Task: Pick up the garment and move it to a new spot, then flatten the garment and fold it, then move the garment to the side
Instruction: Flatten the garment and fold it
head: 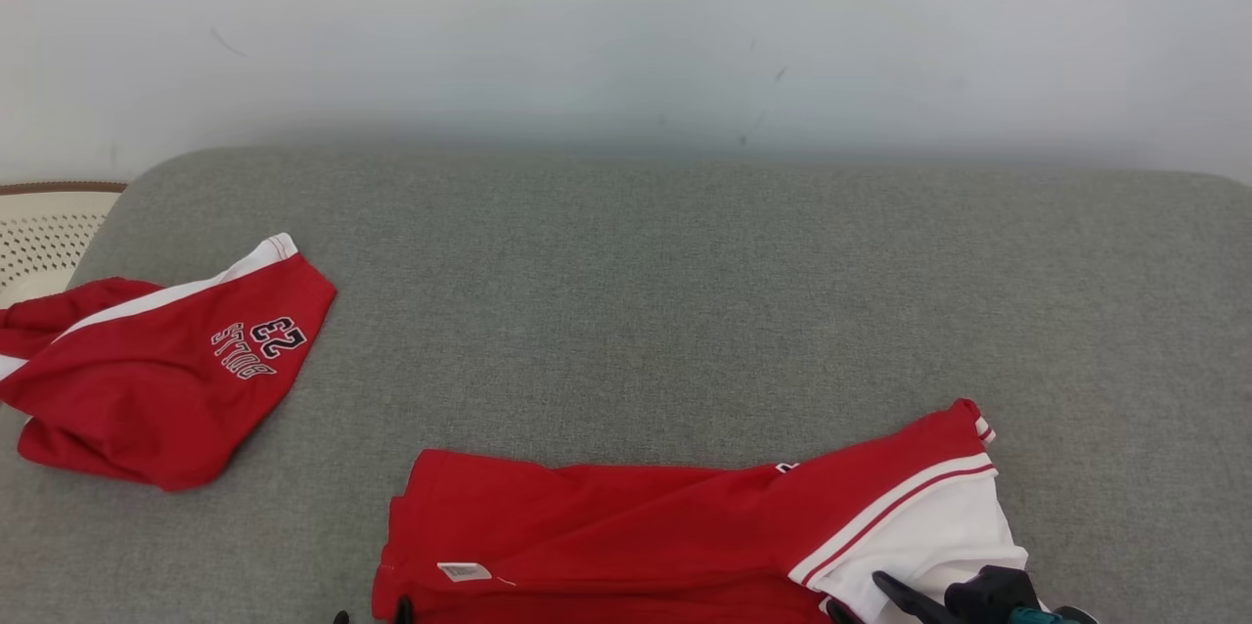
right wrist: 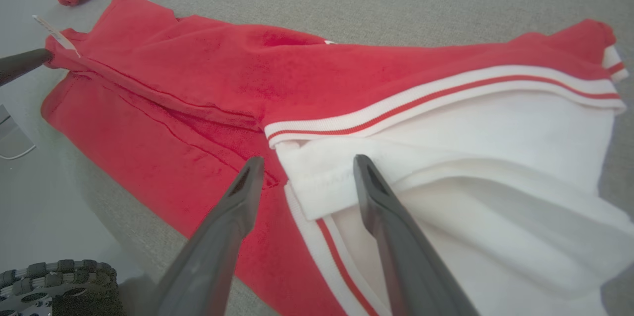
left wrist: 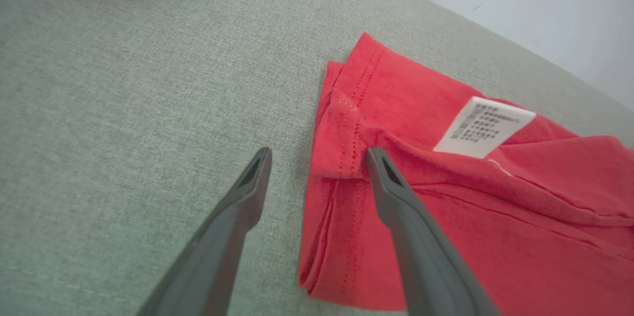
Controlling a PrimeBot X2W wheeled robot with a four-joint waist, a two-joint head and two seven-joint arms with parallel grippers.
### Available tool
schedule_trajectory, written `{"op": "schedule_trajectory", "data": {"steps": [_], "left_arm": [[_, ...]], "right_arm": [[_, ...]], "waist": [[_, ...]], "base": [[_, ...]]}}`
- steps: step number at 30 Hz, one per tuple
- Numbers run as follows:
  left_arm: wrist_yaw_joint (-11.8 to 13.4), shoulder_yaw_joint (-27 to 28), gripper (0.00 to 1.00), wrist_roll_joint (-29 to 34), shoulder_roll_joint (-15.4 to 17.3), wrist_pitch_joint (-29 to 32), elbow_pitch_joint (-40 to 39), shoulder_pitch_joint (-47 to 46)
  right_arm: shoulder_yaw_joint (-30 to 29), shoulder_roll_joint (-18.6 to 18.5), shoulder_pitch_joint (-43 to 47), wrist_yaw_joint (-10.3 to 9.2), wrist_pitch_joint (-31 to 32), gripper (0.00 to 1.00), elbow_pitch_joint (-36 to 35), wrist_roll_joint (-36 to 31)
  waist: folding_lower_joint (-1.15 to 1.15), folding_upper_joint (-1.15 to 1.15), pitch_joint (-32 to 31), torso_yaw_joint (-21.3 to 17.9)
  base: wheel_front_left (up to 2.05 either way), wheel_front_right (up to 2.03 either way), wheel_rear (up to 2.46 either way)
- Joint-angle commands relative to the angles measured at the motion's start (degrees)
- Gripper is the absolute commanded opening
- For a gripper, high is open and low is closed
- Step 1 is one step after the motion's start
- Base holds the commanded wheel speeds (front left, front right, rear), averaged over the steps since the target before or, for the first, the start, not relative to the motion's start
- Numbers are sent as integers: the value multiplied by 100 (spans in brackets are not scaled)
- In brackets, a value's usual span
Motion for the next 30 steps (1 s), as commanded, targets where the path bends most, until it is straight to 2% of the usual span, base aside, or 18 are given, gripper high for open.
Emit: {"op": "schedule_trajectory", "data": {"steps": [1, 4, 9, 10, 11, 12, 13, 16, 19, 30], "left_arm": [[17, -1, 100, -56, 8, -4, 24, -16], [2, 0, 100, -98, 8, -4, 40, -43], [-6, 21, 100, -93, 7, -4, 37, -9], [-7, 24, 100, -95, 7, -4, 36, 1], [-6, 33, 100, -100, 9, -4, 37, 11], [-3, 42, 100, -101, 7, -4, 35, 24], [0, 56, 100, -95, 7, -4, 28, 36], [-2, 82, 100, -27, 7, -4, 3, 45], [11, 96, 100, 67, 7, -4, -56, 45], [184, 143, 100, 823, 7, -4, -609, 81]], "right_arm": [[-36, 47, -35, -5, 52, 40, 40, -85], [-109, 126, 23, -5, 170, 0, 102, -209], [-56, 137, 261, -5, 270, 0, -137, 29], [-43, 95, 322, -5, 310, 20, -207, 124], [-54, 24, 368, -5, 355, 29, -274, 205], [-88, -37, 406, -5, 378, 45, -332, 284], [-140, -68, 456, -5, 394, 100, -386, 356], [-406, -141, 579, -5, 254, 100, -527, 469], [-801, -58, 683, -5, 7, 100, -557, 515], [-2412, 757, 625, -5, -684, 100, 545, -375]], "waist": [[-1, -1, 3, 20], [-1, -1, 7, 51], [-1, -1, 7, 66], [-1, -1, 7, 62], [-1, -1, 5, 53], [-1, -1, 4, 38], [-1, -1, 1, 18], [-1, -1, -7, -45], [-1, -1, -19, -100], [-1, -1, 13, 22]], "base": [[0, 0, 0], [0, 0, 0], [0, 0, 0], [0, 0, 0], [0, 0, 0], [0, 0, 0], [0, 0, 0], [0, 0, 0], [0, 0, 0], [0, 0, 0]]}}
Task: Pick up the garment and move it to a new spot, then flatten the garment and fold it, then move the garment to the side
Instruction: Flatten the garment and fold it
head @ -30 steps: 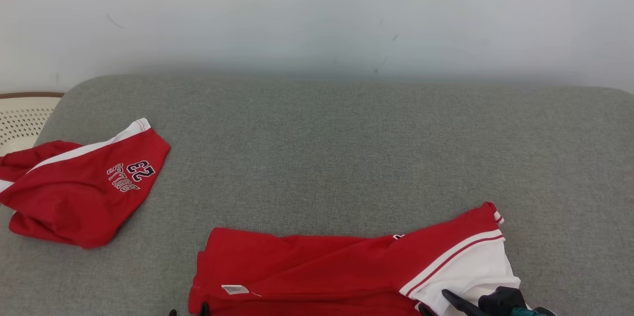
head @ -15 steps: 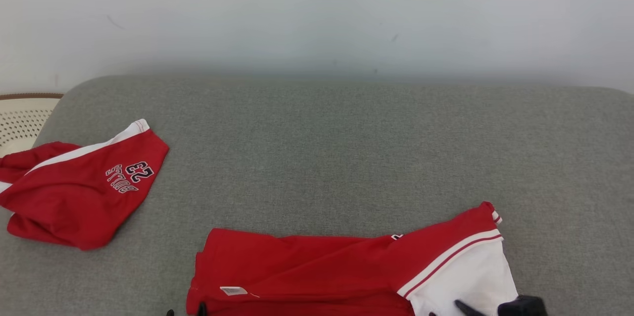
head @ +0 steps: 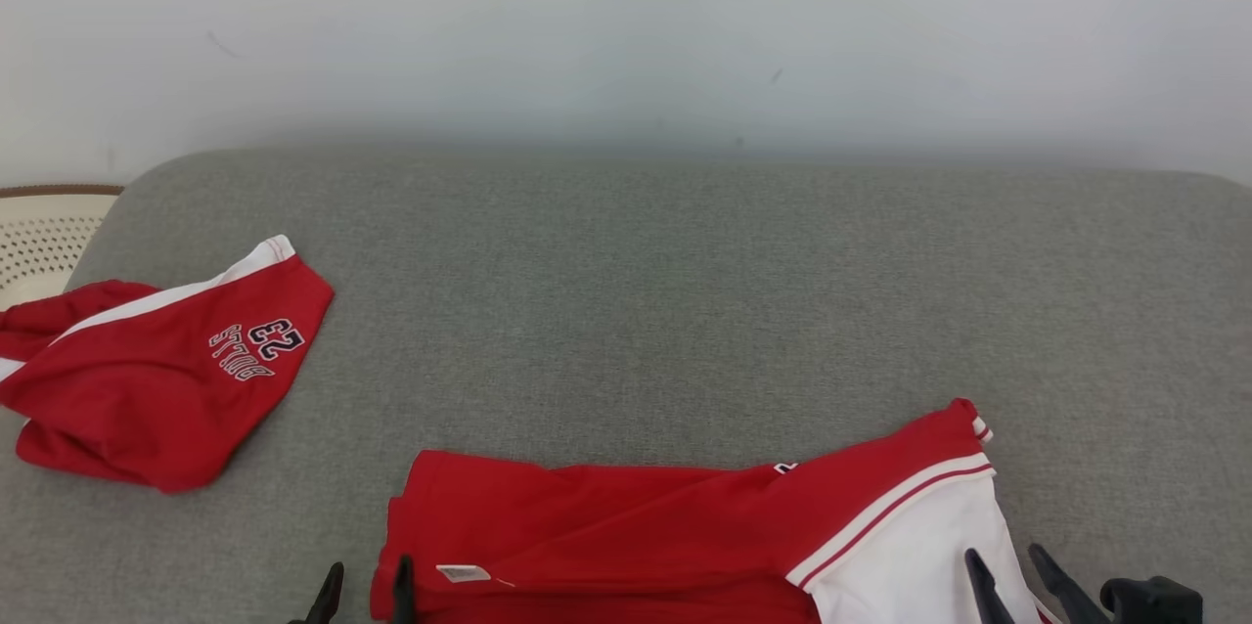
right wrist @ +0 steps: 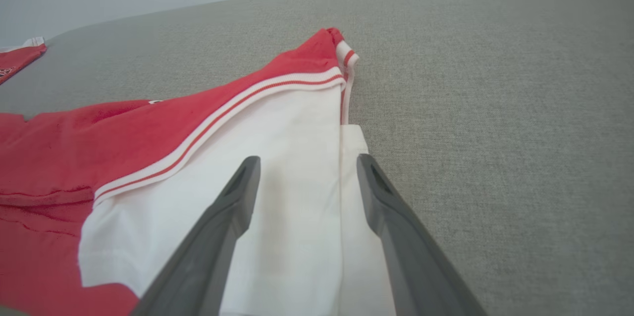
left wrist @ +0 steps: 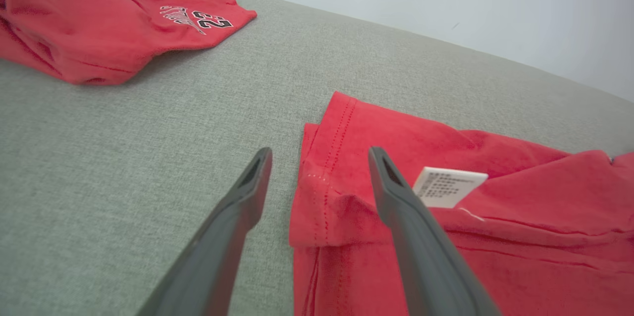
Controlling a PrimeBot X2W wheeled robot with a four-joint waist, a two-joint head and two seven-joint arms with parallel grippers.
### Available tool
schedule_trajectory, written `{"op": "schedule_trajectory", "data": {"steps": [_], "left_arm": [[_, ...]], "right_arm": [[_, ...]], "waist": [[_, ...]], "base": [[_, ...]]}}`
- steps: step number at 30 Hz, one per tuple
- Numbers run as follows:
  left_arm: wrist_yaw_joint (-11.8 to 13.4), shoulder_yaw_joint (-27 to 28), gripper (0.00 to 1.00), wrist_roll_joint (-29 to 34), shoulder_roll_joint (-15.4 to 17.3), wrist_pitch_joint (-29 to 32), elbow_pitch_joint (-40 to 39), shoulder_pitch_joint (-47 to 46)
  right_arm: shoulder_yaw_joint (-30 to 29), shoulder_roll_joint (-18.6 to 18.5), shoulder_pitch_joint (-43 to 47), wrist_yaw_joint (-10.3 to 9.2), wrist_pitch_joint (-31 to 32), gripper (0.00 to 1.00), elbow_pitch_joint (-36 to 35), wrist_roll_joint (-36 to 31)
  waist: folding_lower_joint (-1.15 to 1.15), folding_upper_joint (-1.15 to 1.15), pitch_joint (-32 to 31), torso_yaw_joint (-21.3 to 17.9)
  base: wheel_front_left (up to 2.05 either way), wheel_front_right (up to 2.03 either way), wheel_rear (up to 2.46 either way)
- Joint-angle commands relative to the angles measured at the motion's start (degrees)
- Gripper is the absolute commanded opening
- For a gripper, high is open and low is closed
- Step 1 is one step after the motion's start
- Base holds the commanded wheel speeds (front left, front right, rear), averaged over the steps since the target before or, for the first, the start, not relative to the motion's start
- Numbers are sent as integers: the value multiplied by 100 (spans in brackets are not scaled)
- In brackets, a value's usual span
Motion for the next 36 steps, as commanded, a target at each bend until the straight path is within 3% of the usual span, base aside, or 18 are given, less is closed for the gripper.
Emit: {"op": "schedule_trajectory", "data": {"steps": [1, 9, 15, 31, 32, 33, 34, 35, 36], "left_arm": [[24, 12, 100, 75, 6, -4, -60, 97], [-37, 29, 100, 172, 6, -4, -95, 146], [-64, 56, 100, 175, 5, -4, -104, 101], [-116, 71, 100, 152, 4, -4, -118, -1], [-118, 69, 100, 147, 5, -4, -116, -7], [-111, 63, 100, 144, 5, -4, -115, -12], [-114, 61, 100, 140, 5, -4, -114, -17], [-122, 55, 100, 129, 5, -4, -107, -25], [-127, 50, 100, 125, 5, -4, -104, -33]], "right_arm": [[-153, 121, -73, -5, -83, 100, 142, -121], [-827, 486, -312, -4, -306, 100, 898, -508], [-935, 597, -548, -4, -357, 100, 1424, -262], [531, 458, -933, 14, -62, 100, 2013, 1187], [609, 457, -952, 14, -17, 87, 2064, 1262], [704, 450, -968, 15, 16, 59, 2091, 1318], [784, 452, -1003, 16, 31, 43, 2114, 1399], [900, 447, -1061, 16, 24, 0, 2163, 1556], [953, 414, -1088, 16, -2, 0, 2189, 1599]], "waist": [[0, 0, 25, 77], [0, 0, 85, 270], [0, 0, 193, 366], [0, 0, 367, 426], [0, 0, 369, 425], [0, 0, 372, 426], [0, 0, 376, 427], [0, 0, 379, 426], [0, 0, 383, 429]], "base": [[0, 0, 0], [0, 0, 0], [0, 0, 0], [0, 0, 0], [0, 0, 0], [0, 0, 0], [0, 0, 0], [0, 0, 0], [0, 0, 0]]}}
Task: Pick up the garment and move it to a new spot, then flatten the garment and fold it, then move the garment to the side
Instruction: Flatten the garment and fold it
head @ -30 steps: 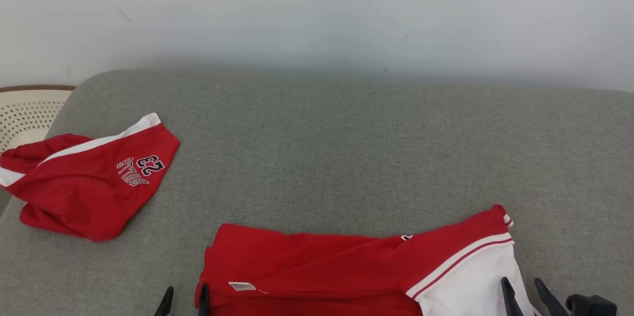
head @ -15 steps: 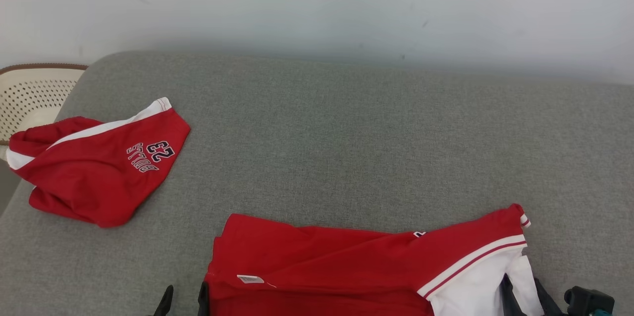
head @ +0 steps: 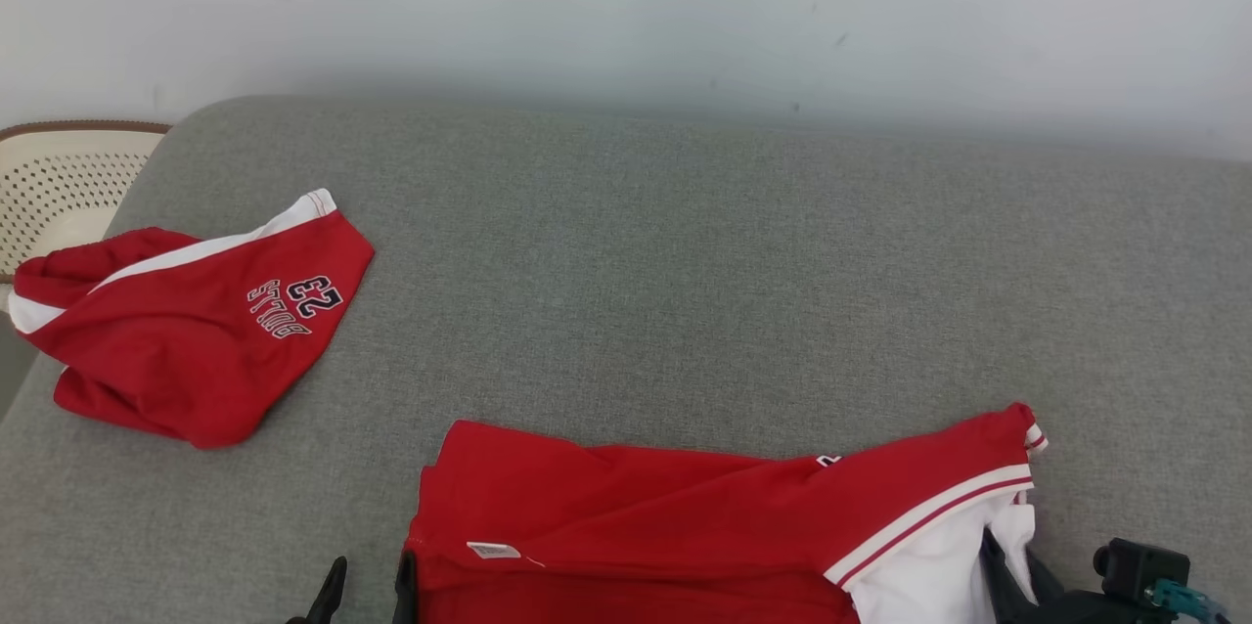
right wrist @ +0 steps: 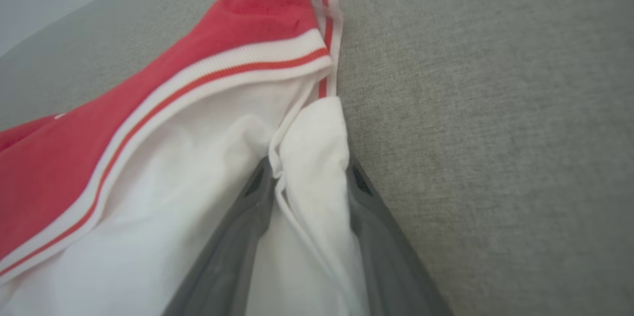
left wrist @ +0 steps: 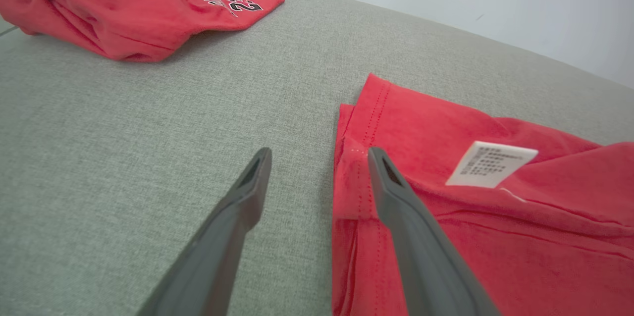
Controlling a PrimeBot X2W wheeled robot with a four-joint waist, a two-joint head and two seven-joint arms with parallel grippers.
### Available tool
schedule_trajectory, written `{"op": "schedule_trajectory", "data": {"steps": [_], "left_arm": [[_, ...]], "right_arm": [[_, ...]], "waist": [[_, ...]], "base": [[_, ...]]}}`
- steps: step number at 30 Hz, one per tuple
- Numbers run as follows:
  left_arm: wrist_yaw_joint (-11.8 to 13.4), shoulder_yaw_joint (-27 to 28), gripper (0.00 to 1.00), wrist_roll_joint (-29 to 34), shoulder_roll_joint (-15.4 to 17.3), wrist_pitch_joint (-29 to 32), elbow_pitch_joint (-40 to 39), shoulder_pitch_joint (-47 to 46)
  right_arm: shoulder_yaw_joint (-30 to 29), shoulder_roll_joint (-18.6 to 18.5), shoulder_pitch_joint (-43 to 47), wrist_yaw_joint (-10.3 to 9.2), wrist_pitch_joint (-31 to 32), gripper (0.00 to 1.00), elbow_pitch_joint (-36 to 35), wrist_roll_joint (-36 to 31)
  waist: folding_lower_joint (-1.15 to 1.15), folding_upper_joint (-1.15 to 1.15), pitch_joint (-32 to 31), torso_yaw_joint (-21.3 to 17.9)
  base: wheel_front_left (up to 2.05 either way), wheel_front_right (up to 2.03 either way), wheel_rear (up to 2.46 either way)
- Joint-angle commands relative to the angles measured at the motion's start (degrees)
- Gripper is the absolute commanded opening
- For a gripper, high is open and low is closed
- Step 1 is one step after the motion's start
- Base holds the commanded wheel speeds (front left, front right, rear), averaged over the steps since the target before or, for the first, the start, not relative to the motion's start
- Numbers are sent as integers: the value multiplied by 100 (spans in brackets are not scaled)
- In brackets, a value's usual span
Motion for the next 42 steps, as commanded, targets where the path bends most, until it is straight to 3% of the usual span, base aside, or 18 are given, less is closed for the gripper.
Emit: {"op": "schedule_trajectory", "data": {"steps": [1, 14, 27, 35, 42], "left_arm": [[-12, -10, 100, -14, 5, -4, 18, -41], [-13, -45, 100, 19, 5, -4, -34, 71], [10, -100, 100, -29, 5, -4, -29, 144], [38, -171, 100, -89, 6, -4, -27, 157], [32, -230, 100, -133, 5, -4, -8, 170]], "right_arm": [[264, 195, 77, 36, 183, 0, 189, 98], [-169, -300, -101, -20, -156, 0, 675, 226], [-1247, -538, -141, 18, -176, 0, 562, -369], [-295, -533, -88, 20, -117, 0, -509, -454], [678, -722, -10, 20, 351, 0, -1790, -240]], "waist": [[1, 1, 2, 6], [1, 1, -143, -101], [1, 1, -249, -415], [1, 1, -290, -648], [1, 1, -330, -708]], "base": [[0, 0, 0], [0, 0, 0], [0, 0, 0], [0, 0, 0], [0, 0, 0]]}}
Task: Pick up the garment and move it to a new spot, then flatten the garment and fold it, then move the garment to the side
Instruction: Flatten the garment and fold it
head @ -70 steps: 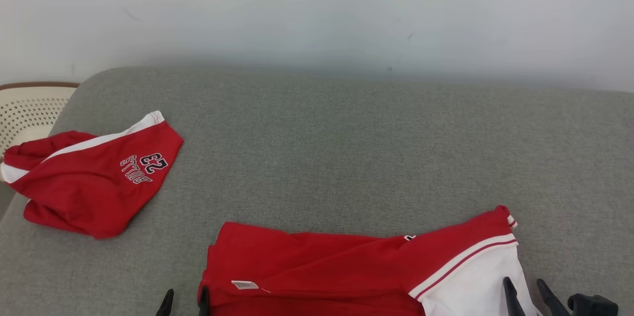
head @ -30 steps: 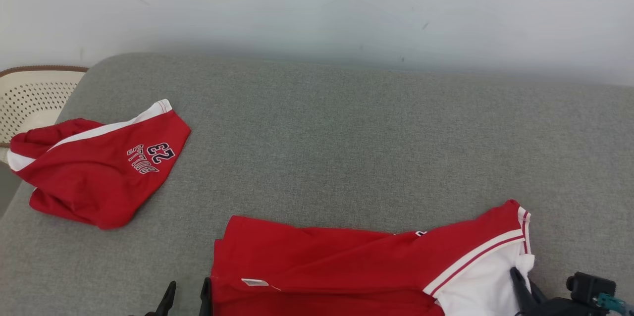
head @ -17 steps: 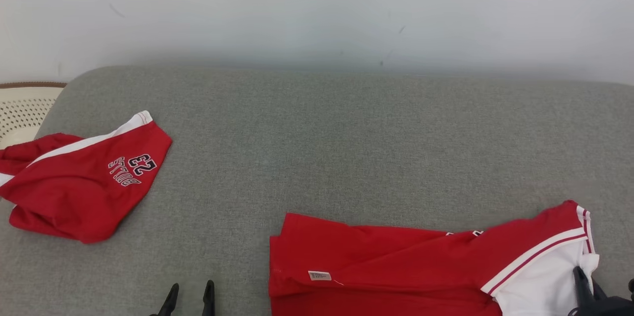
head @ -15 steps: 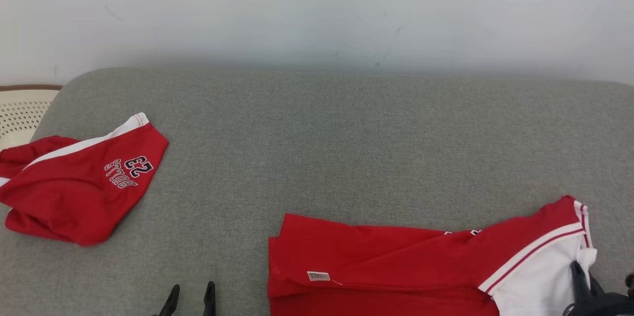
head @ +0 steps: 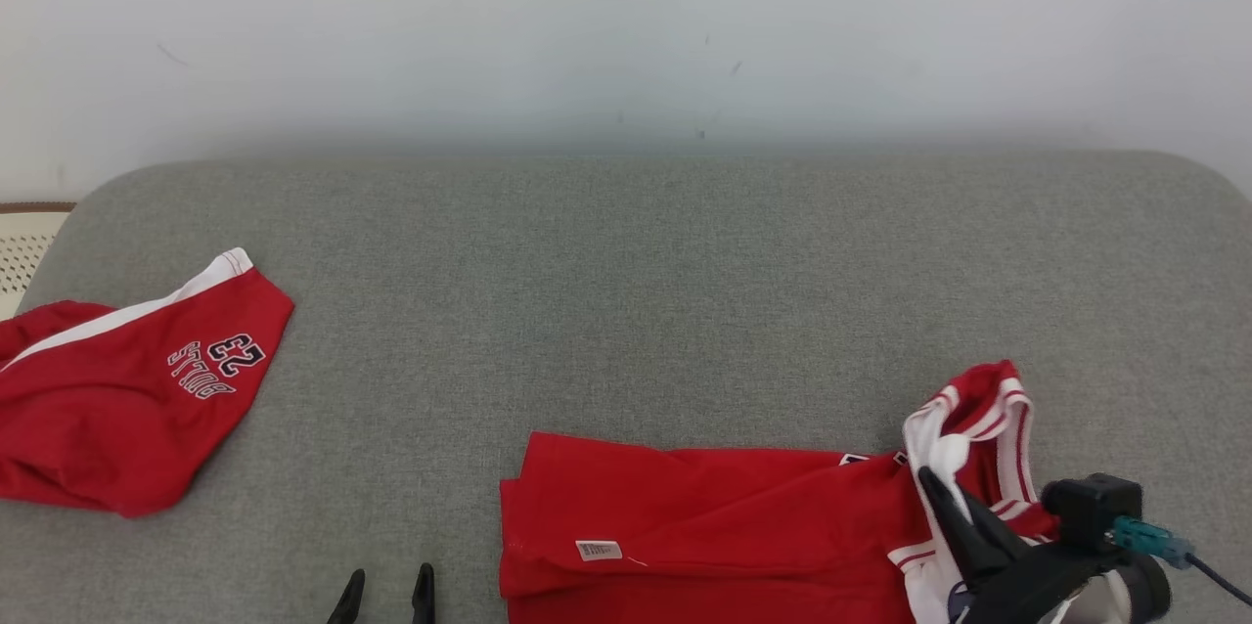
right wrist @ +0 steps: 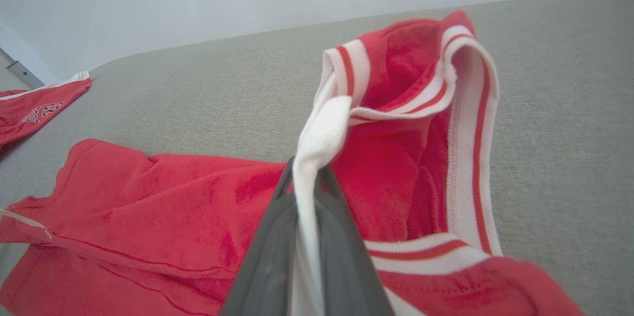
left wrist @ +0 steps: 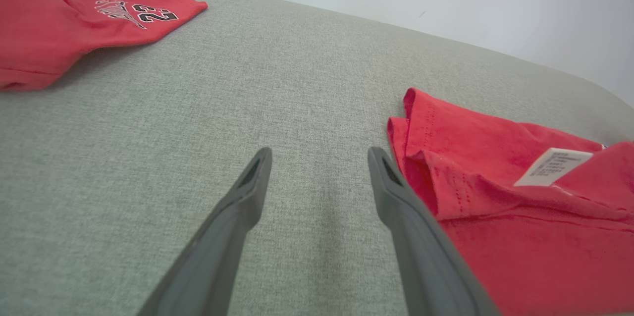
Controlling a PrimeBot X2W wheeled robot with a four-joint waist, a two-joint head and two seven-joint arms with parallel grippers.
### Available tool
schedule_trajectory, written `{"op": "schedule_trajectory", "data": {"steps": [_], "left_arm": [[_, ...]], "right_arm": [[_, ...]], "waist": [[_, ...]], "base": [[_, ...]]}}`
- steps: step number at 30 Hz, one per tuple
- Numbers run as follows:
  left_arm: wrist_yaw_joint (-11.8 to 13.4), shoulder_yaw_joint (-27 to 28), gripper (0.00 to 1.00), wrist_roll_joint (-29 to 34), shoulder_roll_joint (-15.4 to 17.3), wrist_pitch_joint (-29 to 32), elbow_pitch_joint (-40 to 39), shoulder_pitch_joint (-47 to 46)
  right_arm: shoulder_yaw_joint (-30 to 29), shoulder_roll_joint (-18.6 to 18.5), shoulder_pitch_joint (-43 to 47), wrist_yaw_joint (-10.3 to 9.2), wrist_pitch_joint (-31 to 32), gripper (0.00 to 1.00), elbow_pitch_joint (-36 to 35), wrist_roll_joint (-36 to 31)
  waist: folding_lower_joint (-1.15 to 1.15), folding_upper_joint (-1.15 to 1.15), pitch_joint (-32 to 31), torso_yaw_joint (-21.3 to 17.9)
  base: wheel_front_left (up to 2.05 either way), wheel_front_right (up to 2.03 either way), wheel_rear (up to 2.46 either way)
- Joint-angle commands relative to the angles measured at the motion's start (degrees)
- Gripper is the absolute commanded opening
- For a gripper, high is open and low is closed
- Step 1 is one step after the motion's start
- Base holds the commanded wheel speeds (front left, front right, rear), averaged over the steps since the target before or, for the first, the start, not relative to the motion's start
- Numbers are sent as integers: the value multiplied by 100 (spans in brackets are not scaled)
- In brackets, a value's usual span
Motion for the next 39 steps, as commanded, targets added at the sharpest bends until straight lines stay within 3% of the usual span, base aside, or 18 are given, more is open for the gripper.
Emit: {"op": "schedule_trajectory", "data": {"steps": [1, 8, 15, 26, 34, 35, 36, 37, 39], "left_arm": [[20, -27, 100, -36, 5, -4, 17, 68], [-10, -172, 100, -104, 6, -4, 76, 103], [-17, -275, 100, -149, 6, -4, 107, 67], [41, -502, 100, -261, 4, -4, 123, -61], [58, -544, 100, -314, 5, -4, 122, -99], [68, -557, 100, -324, 5, -4, 115, -105], [78, -561, 100, -327, 5, -4, 109, -103], [93, -558, 100, -330, 6, -4, 107, -92], [98, -535, 100, -336, 5, -4, 94, -77]], "right_arm": [[145, -40, 44, -7, 100, 0, -220, 80], [844, 75, -38, -6, 634, 0, -1110, 119], [1433, 361, -270, -6, 915, 0, -1284, 111], [2092, 887, -1075, -4, 718, 0, -298, 60], [2572, 1179, -1567, -4, 470, 0, 440, 213], [2625, 1195, -1607, -4, 439, 29, 507, 261], [2660, 1212, -1630, -4, 396, 71, 561, 311], [2717, 1217, -1666, -4, 356, 100, 602, 339], [2743, 1225, -1746, -4, 207, 100, 647, 425]], "waist": [[-1, -1, -14, 12], [-1, -1, -60, 208], [-1, -1, -32, 509], [-1, -1, 143, 1155], [-1, -1, 211, 1394], [-1, -1, 218, 1402], [-1, -1, 222, 1407], [-1, -1, 224, 1403], [-1, -1, 225, 1369]], "base": [[0, 0, 0], [0, 0, 0], [0, 0, 0], [0, 0, 0], [0, 0, 0], [0, 0, 0], [0, 0, 0], [0, 0, 0], [0, 0, 0]]}}
